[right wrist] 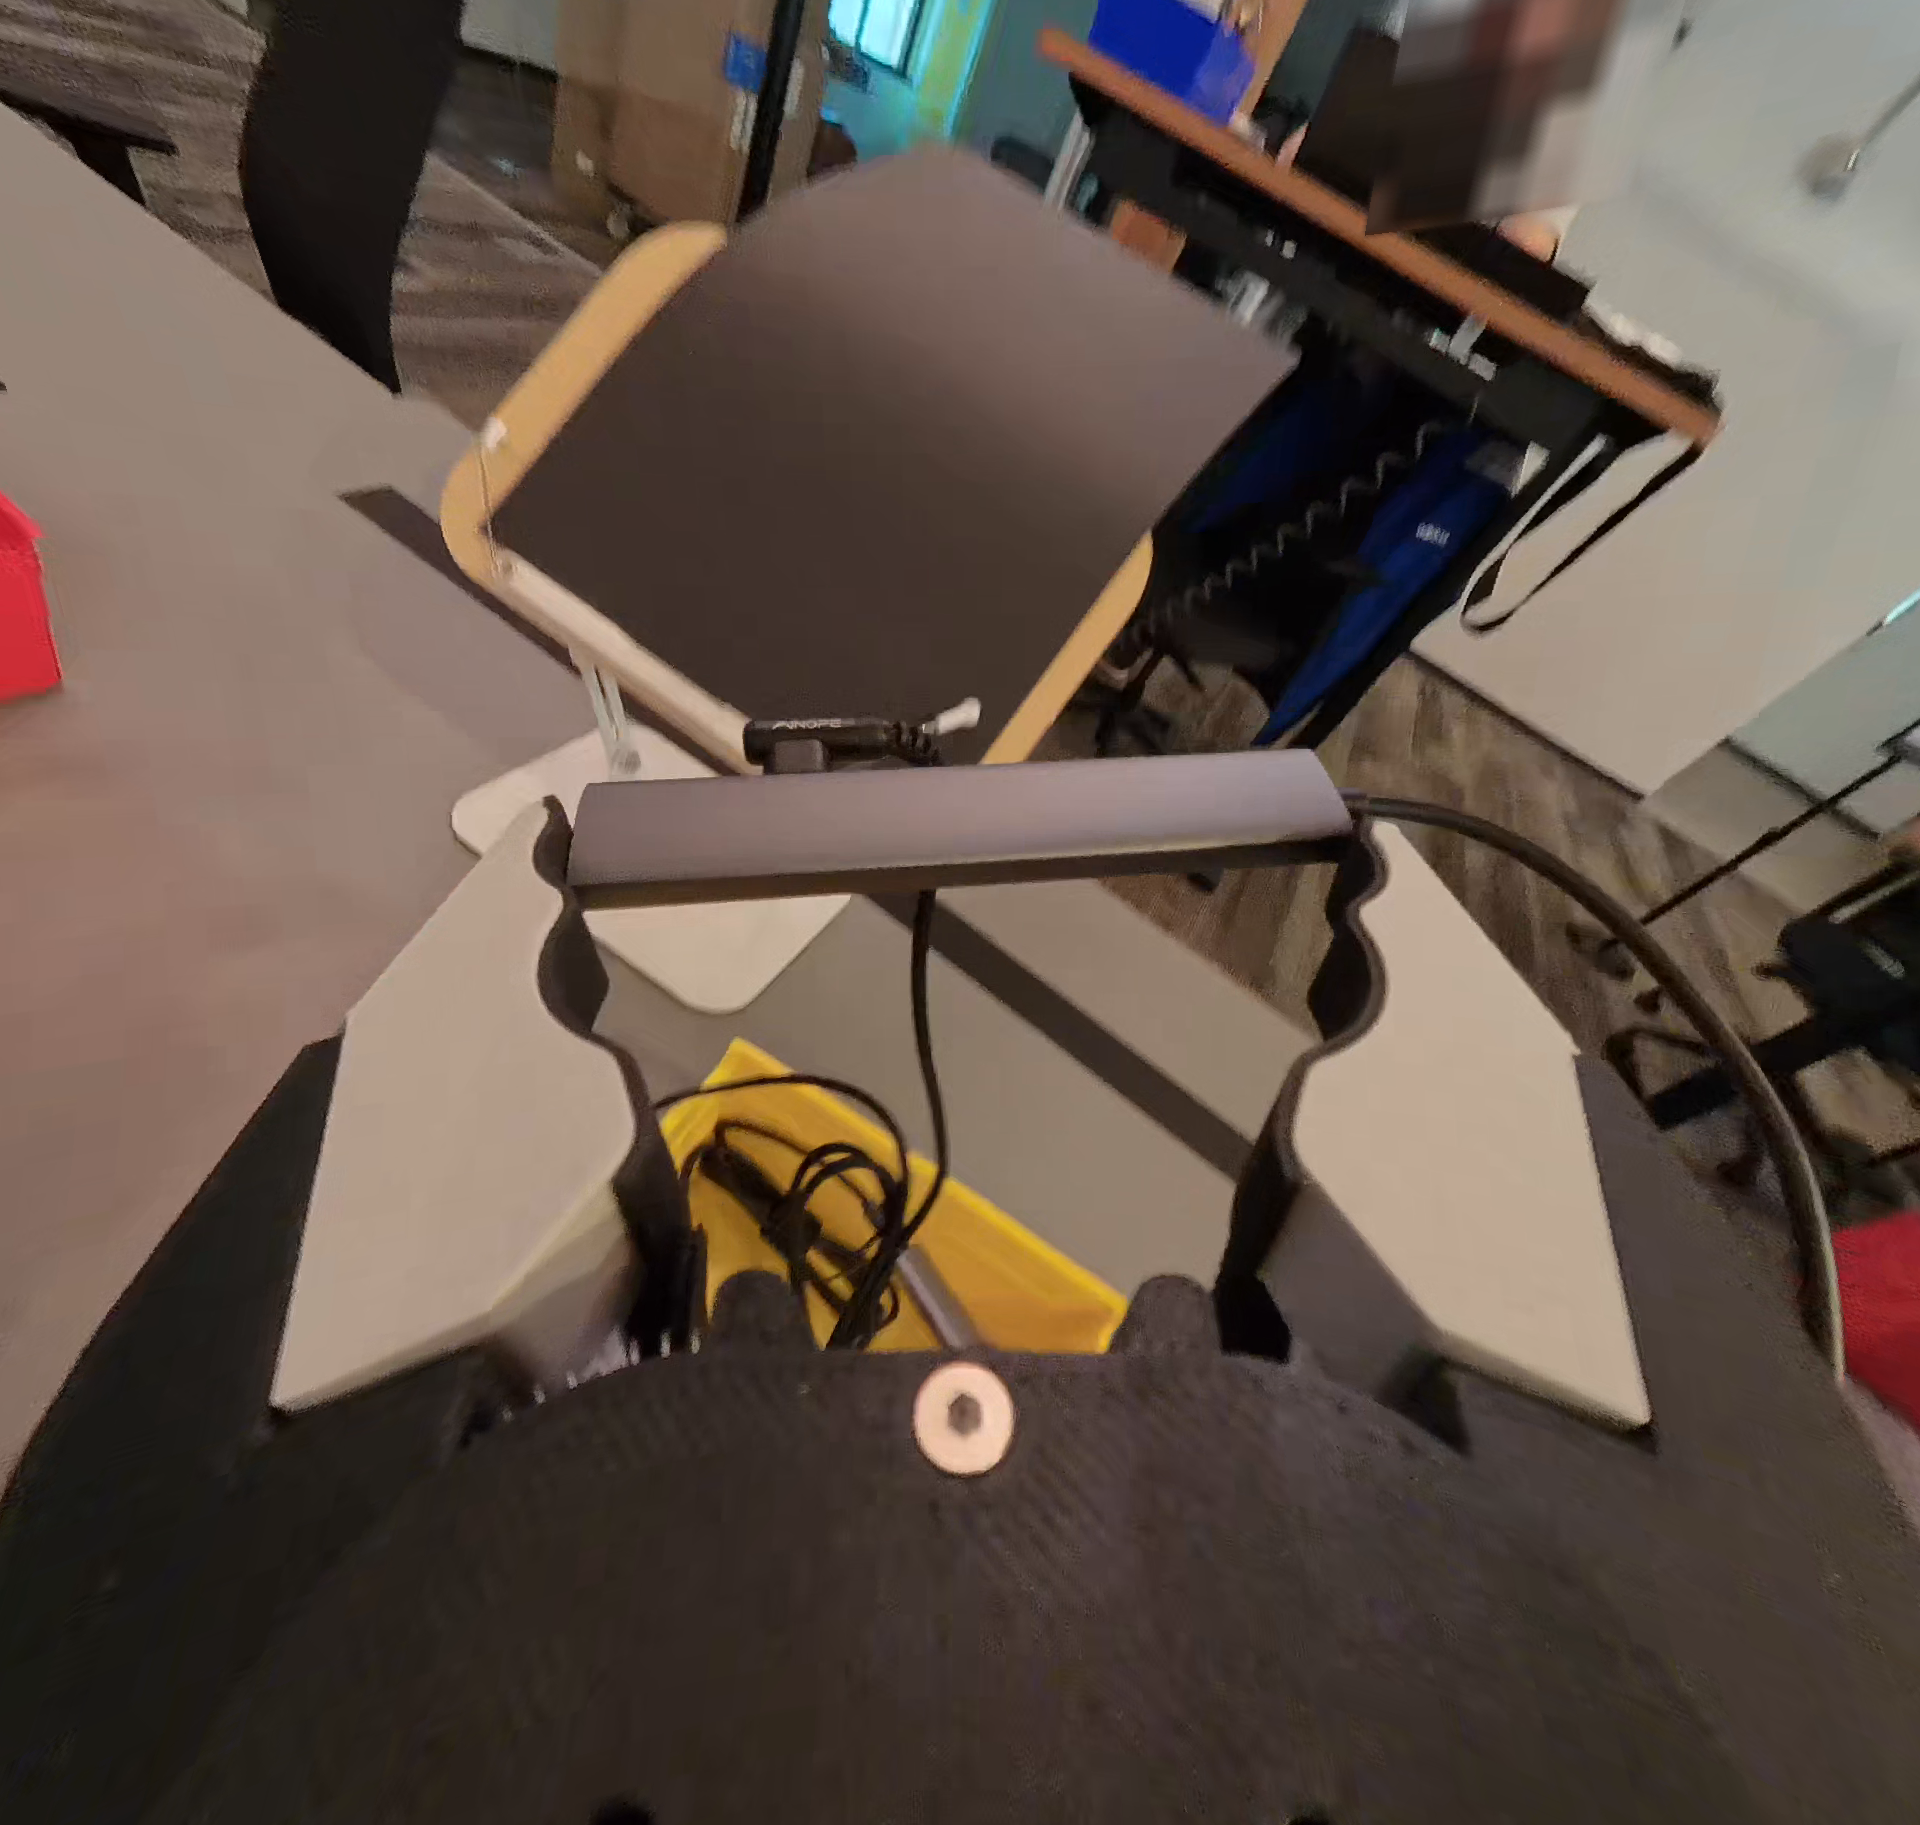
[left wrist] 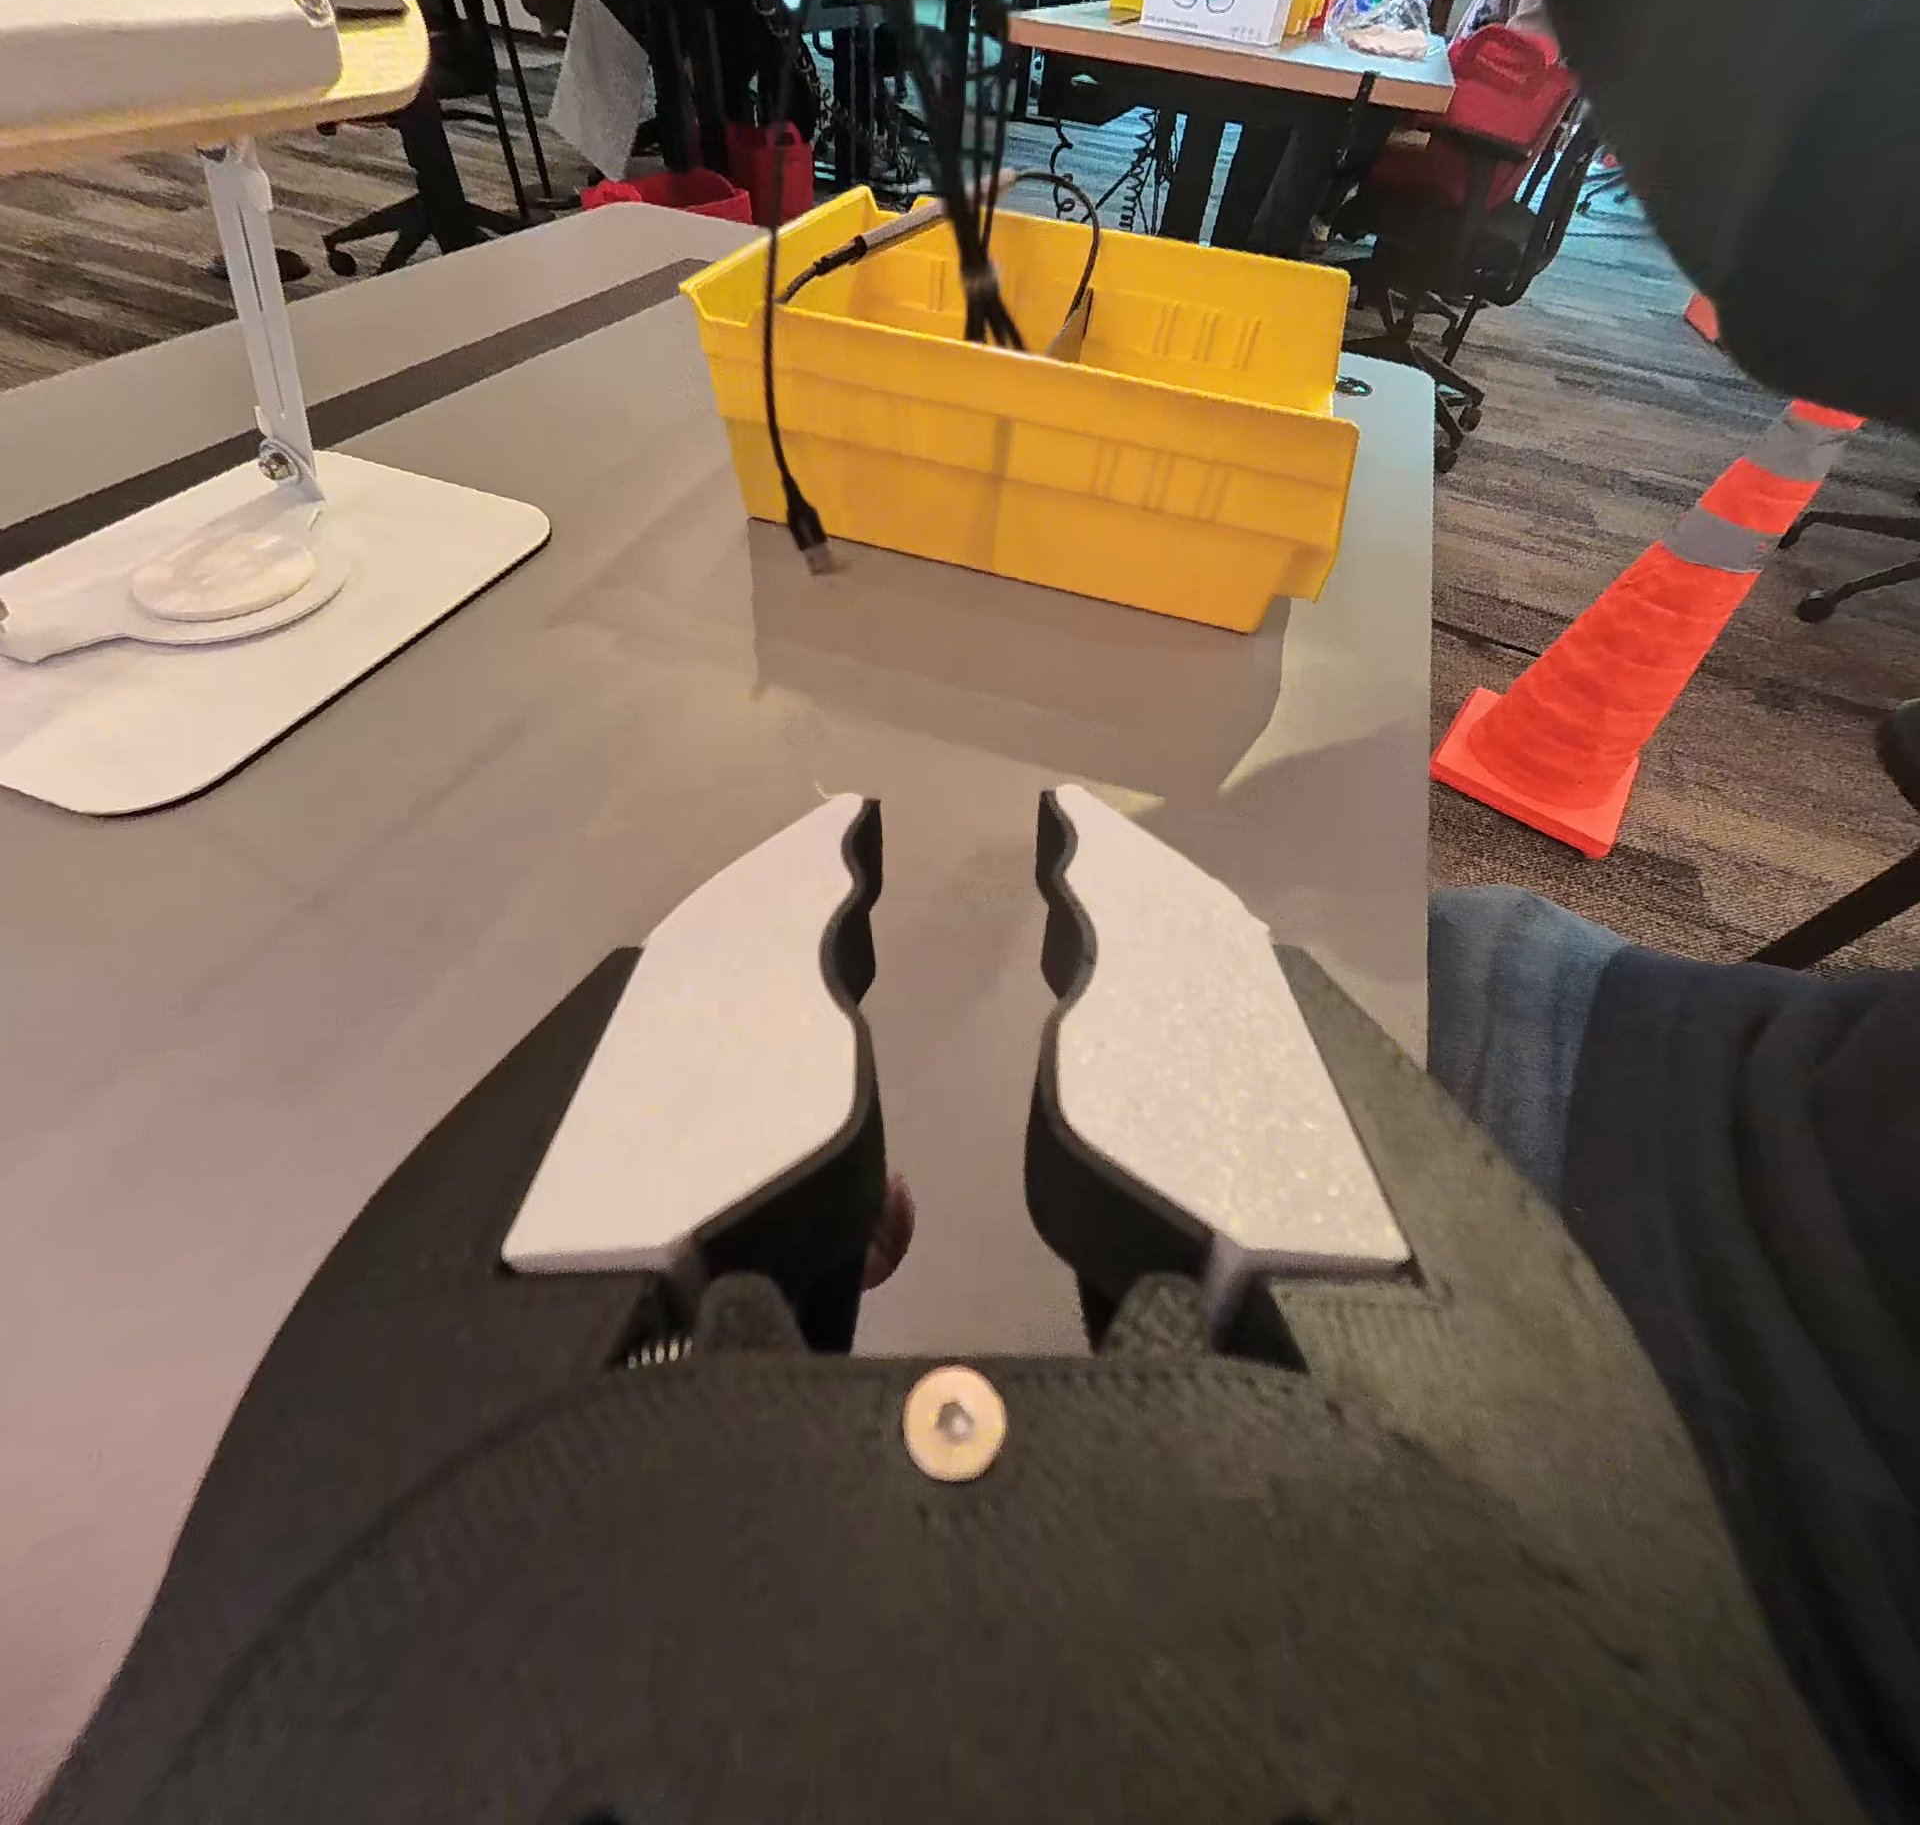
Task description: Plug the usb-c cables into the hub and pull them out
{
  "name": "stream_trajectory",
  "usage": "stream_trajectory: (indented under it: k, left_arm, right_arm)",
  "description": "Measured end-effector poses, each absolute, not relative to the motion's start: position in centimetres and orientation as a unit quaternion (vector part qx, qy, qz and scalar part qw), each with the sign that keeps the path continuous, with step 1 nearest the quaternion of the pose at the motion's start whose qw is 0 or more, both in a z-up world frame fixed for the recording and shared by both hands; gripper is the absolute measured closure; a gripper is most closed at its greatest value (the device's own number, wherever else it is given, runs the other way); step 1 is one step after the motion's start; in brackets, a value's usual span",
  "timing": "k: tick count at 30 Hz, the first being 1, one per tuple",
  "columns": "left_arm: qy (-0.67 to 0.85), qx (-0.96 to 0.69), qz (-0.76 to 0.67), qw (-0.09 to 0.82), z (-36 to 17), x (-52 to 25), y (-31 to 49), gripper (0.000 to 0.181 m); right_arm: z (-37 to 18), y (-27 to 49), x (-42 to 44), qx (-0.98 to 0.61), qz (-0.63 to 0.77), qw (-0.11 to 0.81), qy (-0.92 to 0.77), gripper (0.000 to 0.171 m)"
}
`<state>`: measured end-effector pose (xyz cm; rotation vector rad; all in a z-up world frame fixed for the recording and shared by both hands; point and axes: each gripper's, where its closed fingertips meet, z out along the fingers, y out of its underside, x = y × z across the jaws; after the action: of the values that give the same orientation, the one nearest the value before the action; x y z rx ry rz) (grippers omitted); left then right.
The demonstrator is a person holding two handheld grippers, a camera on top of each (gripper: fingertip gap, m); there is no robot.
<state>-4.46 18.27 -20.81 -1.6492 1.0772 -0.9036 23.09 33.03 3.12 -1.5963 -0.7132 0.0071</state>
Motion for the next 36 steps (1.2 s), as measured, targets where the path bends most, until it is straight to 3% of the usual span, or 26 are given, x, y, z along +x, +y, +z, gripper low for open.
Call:
stream_trajectory:
  k: [7,13,14,15,17,20,22,31,36]
  left_arm:
    - [0.449,-0.675,-0.359,0.463,-21.2,-4.2,18.0,0.153]
    - [0.46,-0.676,-0.354,0.455,-21.9,-3.7,17.7,0.153]
    - [0.462,-0.676,-0.352,0.454,-22.0,-3.6,17.6,0.153]
    - [0.465,-0.675,-0.351,0.453,-22.1,-3.5,17.5,0.153]
    - [0.47,-0.674,-0.347,0.451,-22.2,-3.4,17.3,0.153]
    - [0.476,-0.673,-0.343,0.451,-22.2,-3.4,17.2,0.152]
    - [0.478,-0.672,-0.341,0.45,-22.2,-3.4,17.1,0.152]
    - [0.485,-0.673,-0.34,0.442,-22.9,-3.3,17.1,0.152]
    - [0.491,-0.673,-0.334,0.441,-22.8,-3.4,17.0,0.152]
  right_arm:
    - [-7.9,34.1,27.7,-0.782,-0.016,0.555,-0.283,0.033]
    - [-16.9,33.6,29.8,-0.844,-0.07,0.427,-0.318,0.035]
    - [-18.3,33.5,29.9,-0.851,-0.078,0.404,-0.325,0.044]
    - [-19.4,33.3,29.9,-0.854,-0.079,0.39,-0.334,0.125]
    - [-20.4,33.7,29.7,-0.851,-0.071,0.405,-0.328,0.126]
    - [-22.6,33.4,29.9,-0.876,-0.042,0.357,-0.321,0.115]
    - [-23.5,32.4,29.5,-0.881,-0.029,0.322,-0.345,0.117]
    - [-22.7,28.6,31.9,-0.888,-0.087,0.215,-0.397,0.095]
    - [-20.4,28.6,31.2,-0.881,-0.07,0.253,-0.395,0.118]
